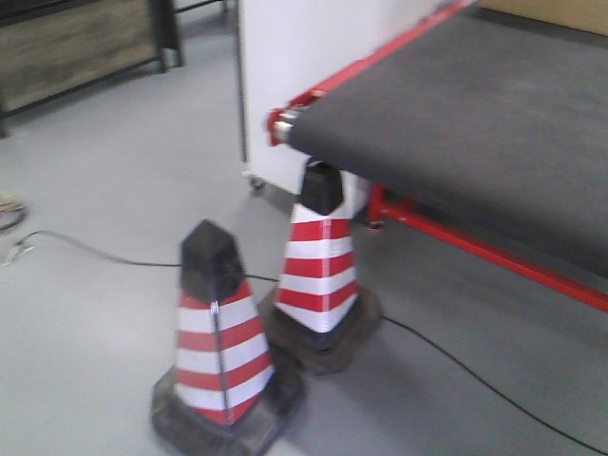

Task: Move and align brake pads A on conveyor
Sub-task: 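Turn toward the black conveyor belt and approach its edge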

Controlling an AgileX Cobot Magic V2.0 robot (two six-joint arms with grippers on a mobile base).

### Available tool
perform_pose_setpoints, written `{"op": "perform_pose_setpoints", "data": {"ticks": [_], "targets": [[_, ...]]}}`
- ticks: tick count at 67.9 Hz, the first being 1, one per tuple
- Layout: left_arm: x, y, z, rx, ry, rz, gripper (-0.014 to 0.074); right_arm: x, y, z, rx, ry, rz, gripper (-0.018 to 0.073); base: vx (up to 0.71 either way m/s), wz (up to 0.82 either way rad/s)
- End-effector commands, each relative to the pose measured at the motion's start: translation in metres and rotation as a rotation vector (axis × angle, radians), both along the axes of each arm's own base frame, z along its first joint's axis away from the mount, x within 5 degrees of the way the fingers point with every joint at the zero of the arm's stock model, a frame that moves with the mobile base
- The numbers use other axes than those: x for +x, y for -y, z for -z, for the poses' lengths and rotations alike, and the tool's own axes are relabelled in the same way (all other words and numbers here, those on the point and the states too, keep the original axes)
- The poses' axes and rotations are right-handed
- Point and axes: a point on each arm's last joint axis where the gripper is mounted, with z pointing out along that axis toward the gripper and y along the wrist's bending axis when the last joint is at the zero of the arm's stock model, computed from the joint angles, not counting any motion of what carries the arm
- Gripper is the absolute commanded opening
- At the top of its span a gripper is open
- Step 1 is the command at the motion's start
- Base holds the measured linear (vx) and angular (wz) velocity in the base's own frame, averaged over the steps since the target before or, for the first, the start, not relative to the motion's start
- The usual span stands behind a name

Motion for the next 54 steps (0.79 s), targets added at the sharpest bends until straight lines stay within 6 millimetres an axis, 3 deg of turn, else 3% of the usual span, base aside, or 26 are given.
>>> {"op": "perform_pose_setpoints", "data": {"ticks": [1,54], "targets": [[0.0022,0.0005,-0.0166,-0.034,0.103,-0.001,-0.0006,0.0023,0.0001,-0.0178,0.002,0.118,0.002,-0.0004,0.19,-0.78],[0.0022,0.0005,-0.0166,-0.034,0.103,-0.001,-0.0006,0.0022,0.0002,-0.0172,0.001,0.112,0.002,-0.0004,0.12,-0.73]]}}
